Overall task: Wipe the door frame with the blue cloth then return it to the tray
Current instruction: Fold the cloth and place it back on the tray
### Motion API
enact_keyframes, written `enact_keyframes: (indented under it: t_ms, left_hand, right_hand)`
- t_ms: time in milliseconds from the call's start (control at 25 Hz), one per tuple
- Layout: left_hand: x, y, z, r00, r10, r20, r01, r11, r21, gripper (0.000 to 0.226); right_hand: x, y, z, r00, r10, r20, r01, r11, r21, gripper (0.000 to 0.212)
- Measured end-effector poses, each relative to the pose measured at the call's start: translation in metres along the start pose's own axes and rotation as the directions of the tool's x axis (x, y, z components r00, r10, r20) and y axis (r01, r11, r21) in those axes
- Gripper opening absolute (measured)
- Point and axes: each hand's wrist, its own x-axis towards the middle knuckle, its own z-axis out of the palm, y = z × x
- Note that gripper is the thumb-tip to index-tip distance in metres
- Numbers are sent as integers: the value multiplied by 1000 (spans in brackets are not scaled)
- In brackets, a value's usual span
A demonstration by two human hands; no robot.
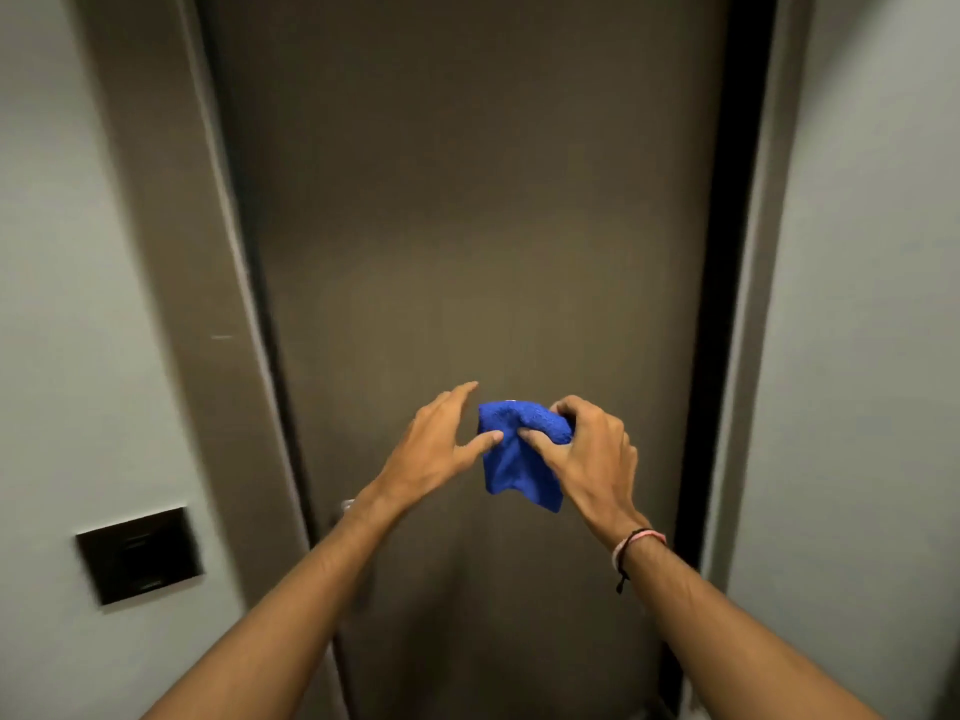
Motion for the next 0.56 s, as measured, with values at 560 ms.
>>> enact_keyframes:
  t_ms: [560]
  left_hand:
    - [41, 263, 476, 821, 101, 562, 227, 845, -484, 29]
  right_hand:
    - [-37, 442, -240, 818, 532, -219, -535, 843, 51, 34]
